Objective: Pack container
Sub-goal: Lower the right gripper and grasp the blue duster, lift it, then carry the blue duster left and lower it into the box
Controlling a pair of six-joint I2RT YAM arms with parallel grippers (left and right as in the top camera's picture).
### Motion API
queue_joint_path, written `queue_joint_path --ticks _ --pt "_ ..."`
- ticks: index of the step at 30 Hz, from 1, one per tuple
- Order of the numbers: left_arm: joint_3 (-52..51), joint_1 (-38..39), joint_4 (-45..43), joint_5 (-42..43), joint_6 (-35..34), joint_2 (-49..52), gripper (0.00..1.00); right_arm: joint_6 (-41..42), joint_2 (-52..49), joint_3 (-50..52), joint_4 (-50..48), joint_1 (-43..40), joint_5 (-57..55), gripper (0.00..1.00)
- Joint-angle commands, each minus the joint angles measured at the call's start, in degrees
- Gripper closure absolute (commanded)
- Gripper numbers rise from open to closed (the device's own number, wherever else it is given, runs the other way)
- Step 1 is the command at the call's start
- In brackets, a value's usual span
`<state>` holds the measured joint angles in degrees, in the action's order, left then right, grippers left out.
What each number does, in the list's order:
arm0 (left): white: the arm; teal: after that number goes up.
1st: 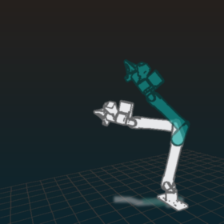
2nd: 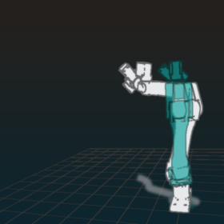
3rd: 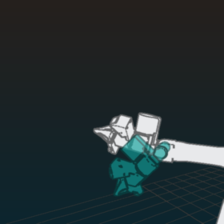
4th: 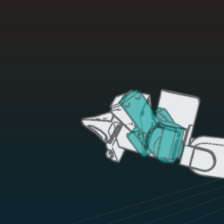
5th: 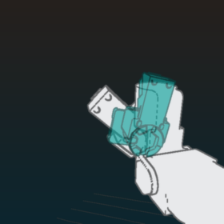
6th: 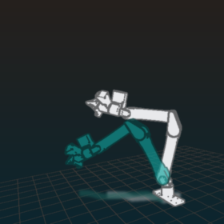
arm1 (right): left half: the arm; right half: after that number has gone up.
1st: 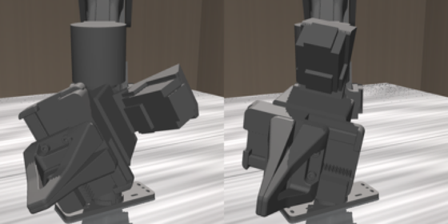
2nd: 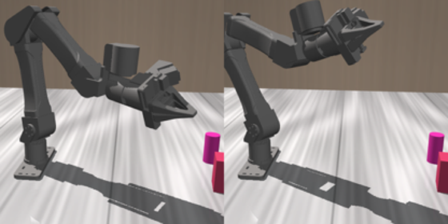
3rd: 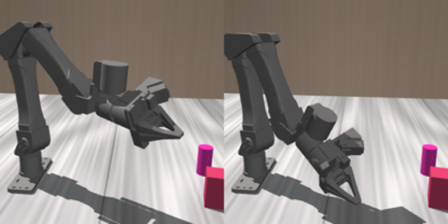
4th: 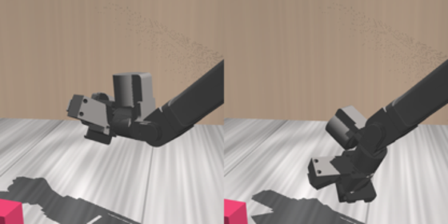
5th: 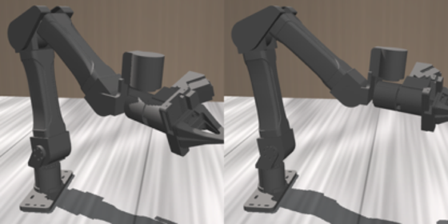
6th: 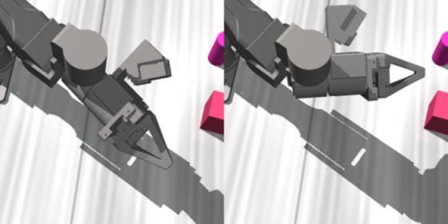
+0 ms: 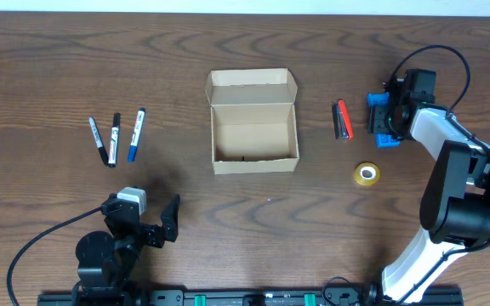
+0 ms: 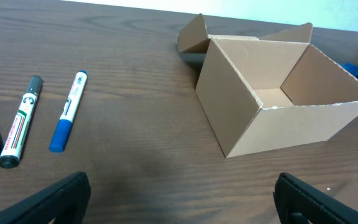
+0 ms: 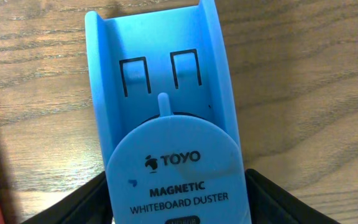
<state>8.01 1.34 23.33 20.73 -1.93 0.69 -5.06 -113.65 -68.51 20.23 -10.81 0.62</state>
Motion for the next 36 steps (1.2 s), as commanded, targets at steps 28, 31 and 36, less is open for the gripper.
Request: queue_joint_path --ticks 28,31,36 --pt "-1.2 0.2 0.0 -0.2 -0.7 -0.4 0.05 0.7 -1.0 -20.9 16.6 0.1 6.3 0.67" --pt "-1.2 0.2 0.1 -0.2 -0.7 -0.4 0.05 -0.2 -1.0 -27.5 20.7 1.1 9.5 0.67" --pt "-1.2 0.2 0.0 -0.2 -0.7 -0.4 0.05 -3.8 -1.0 -38.2 27.4 5.3 14.3 0.67"
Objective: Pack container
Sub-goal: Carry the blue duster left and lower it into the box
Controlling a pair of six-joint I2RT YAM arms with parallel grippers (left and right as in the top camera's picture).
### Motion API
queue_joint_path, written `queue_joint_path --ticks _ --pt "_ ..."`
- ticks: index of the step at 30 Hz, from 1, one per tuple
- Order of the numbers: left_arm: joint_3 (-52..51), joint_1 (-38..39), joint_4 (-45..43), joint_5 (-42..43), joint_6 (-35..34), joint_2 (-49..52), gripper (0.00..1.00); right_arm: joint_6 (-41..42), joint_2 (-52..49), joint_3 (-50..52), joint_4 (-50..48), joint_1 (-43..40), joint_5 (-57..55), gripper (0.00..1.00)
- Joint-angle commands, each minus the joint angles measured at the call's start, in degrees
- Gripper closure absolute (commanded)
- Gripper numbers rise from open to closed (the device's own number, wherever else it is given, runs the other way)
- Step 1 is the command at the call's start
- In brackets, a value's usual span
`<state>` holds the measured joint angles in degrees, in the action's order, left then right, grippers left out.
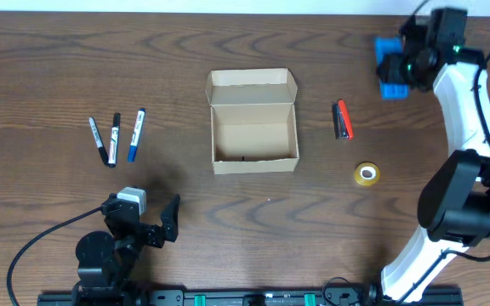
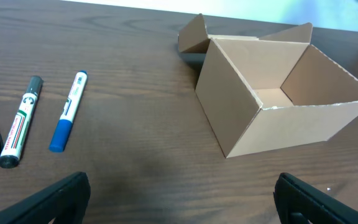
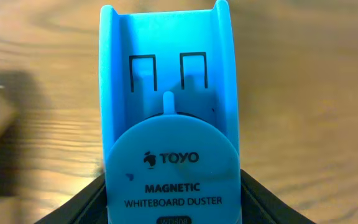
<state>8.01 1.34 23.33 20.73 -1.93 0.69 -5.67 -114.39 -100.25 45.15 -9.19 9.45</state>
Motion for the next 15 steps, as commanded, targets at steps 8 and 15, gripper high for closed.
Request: queue_joint_path --ticks 8,15 --pt "-1.2 0.2 0.0 -0.2 -0.7 -0.4 0.05 -13.5 -0.2 -14.1 8.9 17.0 7.7 0.67" --pt "-1.2 0.2 0.0 -0.2 -0.7 -0.4 0.05 -27.4 -0.4 -14.0 12.0 28.3 7.6 0.65"
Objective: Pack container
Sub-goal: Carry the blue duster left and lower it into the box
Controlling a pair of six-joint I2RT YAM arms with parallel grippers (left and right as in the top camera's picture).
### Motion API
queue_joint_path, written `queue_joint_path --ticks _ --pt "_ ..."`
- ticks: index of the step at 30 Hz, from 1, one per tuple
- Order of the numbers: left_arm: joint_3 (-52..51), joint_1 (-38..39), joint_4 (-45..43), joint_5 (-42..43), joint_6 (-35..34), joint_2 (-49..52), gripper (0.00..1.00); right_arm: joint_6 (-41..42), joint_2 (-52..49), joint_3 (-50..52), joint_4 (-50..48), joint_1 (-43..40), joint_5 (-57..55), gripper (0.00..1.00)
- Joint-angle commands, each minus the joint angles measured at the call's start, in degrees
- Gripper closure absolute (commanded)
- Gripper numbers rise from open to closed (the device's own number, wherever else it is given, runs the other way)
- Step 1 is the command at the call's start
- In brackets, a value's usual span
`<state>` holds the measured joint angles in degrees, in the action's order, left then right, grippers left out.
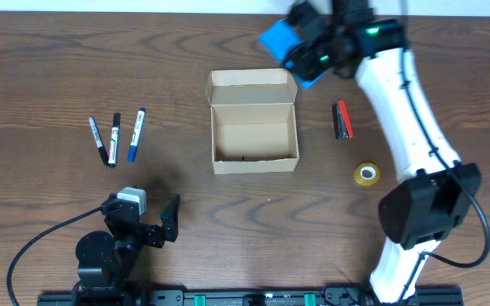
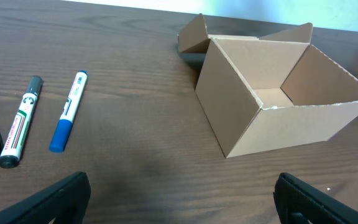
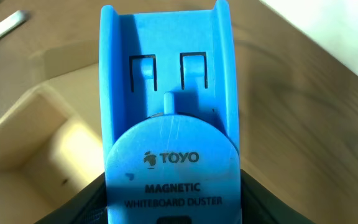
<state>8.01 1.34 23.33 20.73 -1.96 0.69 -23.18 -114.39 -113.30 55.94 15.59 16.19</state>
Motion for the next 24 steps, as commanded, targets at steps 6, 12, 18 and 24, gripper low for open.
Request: queue_joint_path --ticks 6,12,18,24 --pt "-1.2 0.2 0.0 -0.2 -0.6 -0.4 0.05 -19.2 -0.9 -0.9 6.2 10.1 -0.6 0.58" --pt "-1.2 0.2 0.0 -0.2 -0.6 -0.4 0.05 -21.4 -3.6 -0.9 9.8 12.1 -0.7 0.61" --pt "-1.2 0.2 0.0 -0.2 -0.6 -0.4 0.05 -23.3 -6.8 -0.9 13.3 12.3 -0.5 0.62" --pt "-1.2 0.2 0.0 -0.2 -0.6 -0.4 0.04 -24.9 -9.3 -0.9 16.4 12.3 2.9 0.63"
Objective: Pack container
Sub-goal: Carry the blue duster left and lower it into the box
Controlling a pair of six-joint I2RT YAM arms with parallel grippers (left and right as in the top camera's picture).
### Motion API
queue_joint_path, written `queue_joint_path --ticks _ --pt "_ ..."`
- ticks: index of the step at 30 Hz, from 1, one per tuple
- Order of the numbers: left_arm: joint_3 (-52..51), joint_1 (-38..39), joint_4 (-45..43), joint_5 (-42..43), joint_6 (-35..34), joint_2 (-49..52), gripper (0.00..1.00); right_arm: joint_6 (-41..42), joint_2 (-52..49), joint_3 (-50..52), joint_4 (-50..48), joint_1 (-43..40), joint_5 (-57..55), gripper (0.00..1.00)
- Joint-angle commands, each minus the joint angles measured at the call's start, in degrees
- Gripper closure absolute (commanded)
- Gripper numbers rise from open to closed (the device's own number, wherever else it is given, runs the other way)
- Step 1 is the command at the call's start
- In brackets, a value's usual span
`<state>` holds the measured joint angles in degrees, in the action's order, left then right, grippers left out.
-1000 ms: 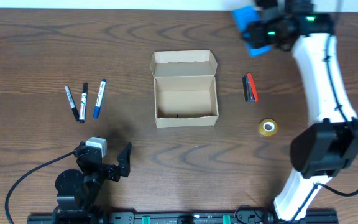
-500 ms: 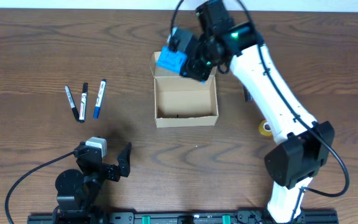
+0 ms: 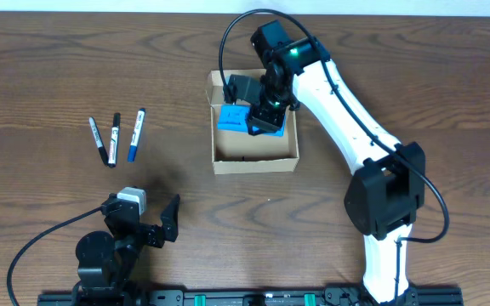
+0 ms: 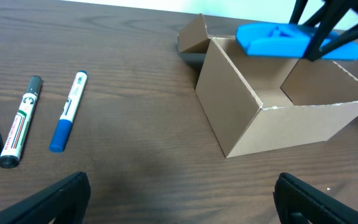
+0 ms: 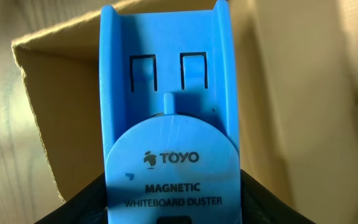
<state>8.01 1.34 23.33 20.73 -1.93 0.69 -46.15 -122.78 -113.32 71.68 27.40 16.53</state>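
Note:
An open cardboard box (image 3: 254, 163) stands mid-table, also seen in the left wrist view (image 4: 272, 127). My right gripper (image 3: 264, 117) is shut on the blue magnetic whiteboard duster (image 3: 231, 117), holding it flat over the box's opening, toward its back left. From the left wrist the duster (image 4: 294, 40) hangs just above the rim. In the right wrist view the duster (image 5: 168, 118) fills the space between the gripper's (image 5: 173, 202) fingers, with the box's inside beneath. My left gripper (image 4: 182, 202) rests open near the front left, holding nothing.
Three markers (image 3: 115, 138) lie side by side left of the box, two black-capped and one blue (image 4: 66, 112). The box's lid flaps (image 4: 194, 34) stand open at the back. My right arm (image 3: 347, 110) crosses the table right of the box.
My right gripper moved the duster from above the box's back right flap to over the inside of the box, toward its left. The left arm has not moved.
My right gripper was around the duster lying on the table at the far right. Then it held the duster raised near the back right edge, then over the box's back right flap, and now over the box's opening. The left arm stayed still throughout.

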Motion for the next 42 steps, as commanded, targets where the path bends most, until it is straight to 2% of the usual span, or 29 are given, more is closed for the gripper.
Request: queue_joint_path --ticks 1,15,24,42 --pt "-1.2 0.2 0.0 -0.2 -0.7 -0.4 0.05 -2.4 -1.0 -0.8 1.0 0.5 2.6 0.63" --pt "-1.2 0.2 0.0 -0.2 -0.7 -0.4 0.05 -5.8 -4.6 -0.2 1.2 0.7 3.2 0.62" --pt "-1.2 0.2 0.0 -0.2 -0.7 -0.4 0.05 -5.8 -7.7 -0.2 0.2 1.8 3.2 0.6" --pt "-1.2 0.2 0.1 -0.2 -0.7 -0.4 0.05 -4.1 -9.9 -0.1 1.6 3.0 5.5 0.6"
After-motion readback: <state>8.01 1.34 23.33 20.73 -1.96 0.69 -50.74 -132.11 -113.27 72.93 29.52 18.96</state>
